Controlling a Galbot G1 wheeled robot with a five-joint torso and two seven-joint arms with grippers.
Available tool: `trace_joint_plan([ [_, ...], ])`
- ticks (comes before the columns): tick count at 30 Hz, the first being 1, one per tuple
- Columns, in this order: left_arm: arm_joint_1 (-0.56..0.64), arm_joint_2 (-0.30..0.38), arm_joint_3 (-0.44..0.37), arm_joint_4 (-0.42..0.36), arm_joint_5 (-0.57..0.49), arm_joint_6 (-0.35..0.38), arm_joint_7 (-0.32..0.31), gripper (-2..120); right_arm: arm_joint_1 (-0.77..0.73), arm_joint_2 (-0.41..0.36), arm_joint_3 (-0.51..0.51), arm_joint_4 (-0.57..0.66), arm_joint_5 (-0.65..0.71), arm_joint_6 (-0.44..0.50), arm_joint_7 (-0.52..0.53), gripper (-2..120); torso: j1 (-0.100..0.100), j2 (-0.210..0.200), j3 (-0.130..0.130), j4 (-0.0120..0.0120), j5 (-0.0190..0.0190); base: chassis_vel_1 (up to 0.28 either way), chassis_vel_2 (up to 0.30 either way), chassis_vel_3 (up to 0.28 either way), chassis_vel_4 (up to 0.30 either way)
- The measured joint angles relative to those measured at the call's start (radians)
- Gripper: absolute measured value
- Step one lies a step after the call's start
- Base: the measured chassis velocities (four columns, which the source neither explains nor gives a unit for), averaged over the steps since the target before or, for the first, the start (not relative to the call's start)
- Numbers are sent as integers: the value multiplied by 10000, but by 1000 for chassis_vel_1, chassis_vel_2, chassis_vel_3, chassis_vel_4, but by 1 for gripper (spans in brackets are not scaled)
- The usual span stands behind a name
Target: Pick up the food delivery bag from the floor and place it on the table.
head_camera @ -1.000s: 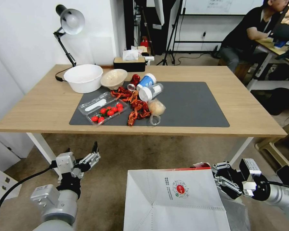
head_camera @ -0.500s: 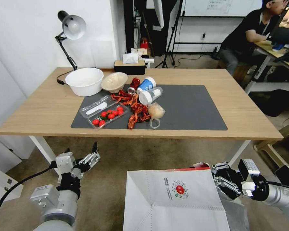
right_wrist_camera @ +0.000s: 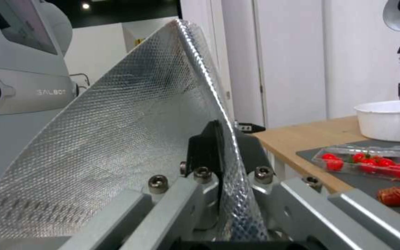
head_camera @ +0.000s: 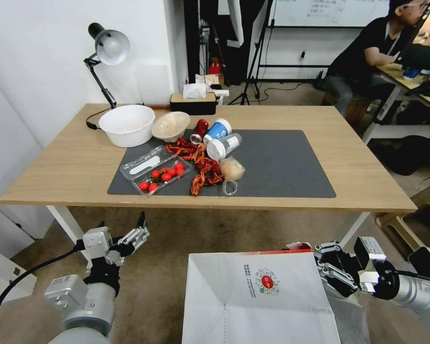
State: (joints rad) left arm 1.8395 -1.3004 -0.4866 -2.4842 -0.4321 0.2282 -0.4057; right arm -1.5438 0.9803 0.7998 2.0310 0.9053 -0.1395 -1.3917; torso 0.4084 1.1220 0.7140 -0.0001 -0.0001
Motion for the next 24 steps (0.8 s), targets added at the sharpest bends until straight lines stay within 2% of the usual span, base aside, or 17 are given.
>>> trace_joint_plan([
  [24, -6, 14, 0, -4, -48, 0, -7, 100, 19, -17, 46, -40, 147, 43, 89, 0, -17, -33, -14, 1, 1, 0, 0, 0, 0],
])
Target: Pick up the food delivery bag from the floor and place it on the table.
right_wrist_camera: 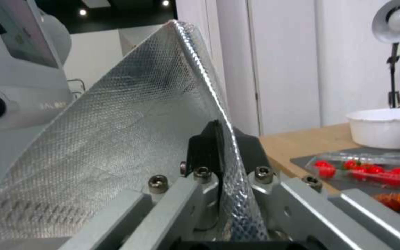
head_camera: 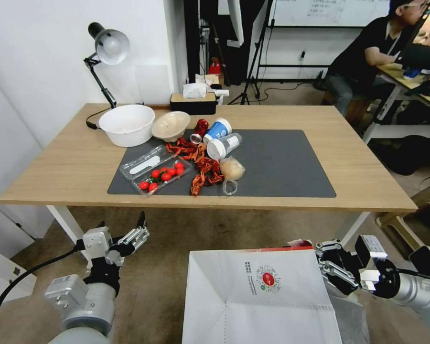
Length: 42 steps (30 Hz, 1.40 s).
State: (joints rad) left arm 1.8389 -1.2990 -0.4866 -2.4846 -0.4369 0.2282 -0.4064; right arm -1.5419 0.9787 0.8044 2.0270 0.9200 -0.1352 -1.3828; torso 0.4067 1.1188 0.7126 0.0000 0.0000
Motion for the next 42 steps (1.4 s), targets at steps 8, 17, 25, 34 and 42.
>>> trace_joint_plan([
  [8, 51, 0, 73, -6, 31, 3, -7, 100, -512, -90, 1384, 193, 1490, -50, 54, 0, -13, -28, -17, -1, 2, 0, 0, 0, 0],
  [17, -36, -2, 81, 64, 70, -85, -13, 100, -136, -1084, 3155, 452, 4532, 289, 3428, 0, -18, -41, -24, 0, 0, 0, 0, 0, 0],
  [25, -34, -20, 103, 77, 72, -121, -15, 100, 290, -1720, 3307, 1133, 6071, 1091, 7351, 0, -21, -46, -27, 0, -1, 0, 0, 0, 0],
  [34, -31, -6, 140, 120, 90, -174, -19, 100, 2299, -2553, 1193, 723, 6024, 2309, 12463, 0, -24, -54, -30, 2, 0, 0, 0, 0, 0],
  [42, -58, 27, 89, 145, 66, -197, -19, 100, 3324, -2750, 416, -284, 5651, 1959, 14330, 0, -26, -57, -33, -1, 0, 0, 0, 0, 0],
])
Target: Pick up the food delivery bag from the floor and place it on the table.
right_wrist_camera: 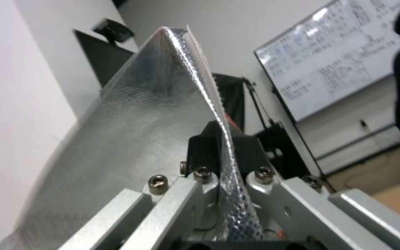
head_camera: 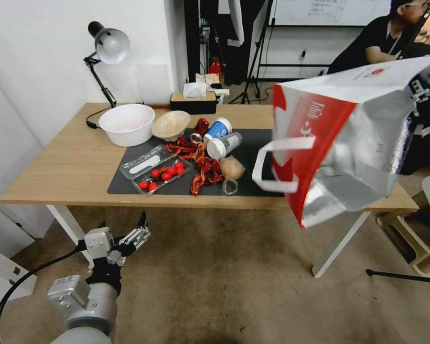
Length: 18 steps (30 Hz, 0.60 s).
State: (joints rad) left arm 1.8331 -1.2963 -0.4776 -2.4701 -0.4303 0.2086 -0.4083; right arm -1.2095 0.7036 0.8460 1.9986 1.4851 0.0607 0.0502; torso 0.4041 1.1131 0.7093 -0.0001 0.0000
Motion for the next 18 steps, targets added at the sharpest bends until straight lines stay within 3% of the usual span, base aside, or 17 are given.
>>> trace_joint_plan([
  [18, -58, 12, -4, 51, -22, -25, -2, 100, 425, -263, -417, -498, 368, -702, 189, 0, -1, -3, -2, 2, 0, 0, 0, 0, 0],
])
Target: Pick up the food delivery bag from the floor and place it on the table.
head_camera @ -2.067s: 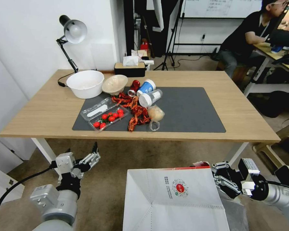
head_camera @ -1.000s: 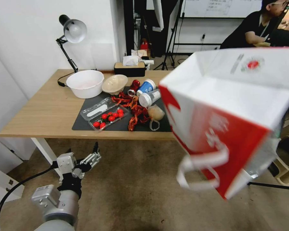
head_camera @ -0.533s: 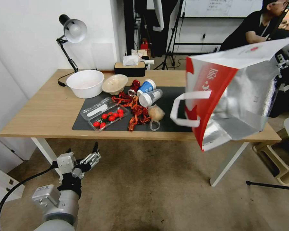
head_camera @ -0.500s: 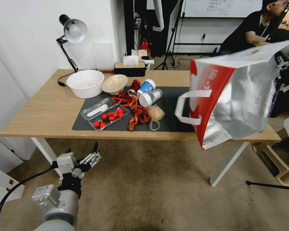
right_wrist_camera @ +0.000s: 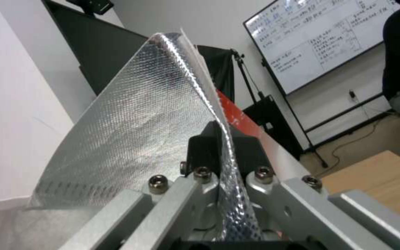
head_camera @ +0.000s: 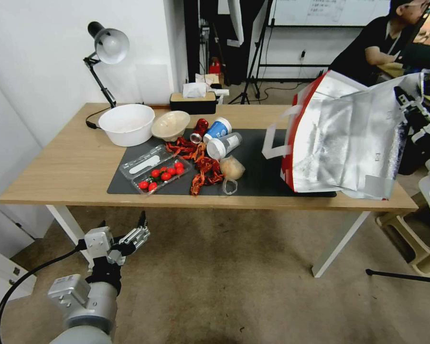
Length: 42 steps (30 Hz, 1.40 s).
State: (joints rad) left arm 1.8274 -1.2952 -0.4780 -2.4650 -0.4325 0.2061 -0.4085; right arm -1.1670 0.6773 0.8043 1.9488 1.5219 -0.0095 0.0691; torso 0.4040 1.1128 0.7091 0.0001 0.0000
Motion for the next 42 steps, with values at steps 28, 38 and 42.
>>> trace_joint_plan([
  [28, 6, -13, -49, -7, -17, -111, -19, 100, 906, 171, -840, -425, -216, -384, 1190, 0, -1, -3, -1, 0, 0, 0, 0, 0, 0],
  [38, 62, -44, -79, -77, -15, -134, -9, 100, 1480, 44, -1268, -864, -177, -372, 1568, 3, -1, -3, 0, -1, 1, 0, 0, 0, 0],
  [42, 124, -44, -85, -112, -4, -139, 0, 100, 1651, 87, -1378, -875, -105, -321, 1701, 18, -1, -3, -1, -1, 1, 0, 0, 0, 0],
])
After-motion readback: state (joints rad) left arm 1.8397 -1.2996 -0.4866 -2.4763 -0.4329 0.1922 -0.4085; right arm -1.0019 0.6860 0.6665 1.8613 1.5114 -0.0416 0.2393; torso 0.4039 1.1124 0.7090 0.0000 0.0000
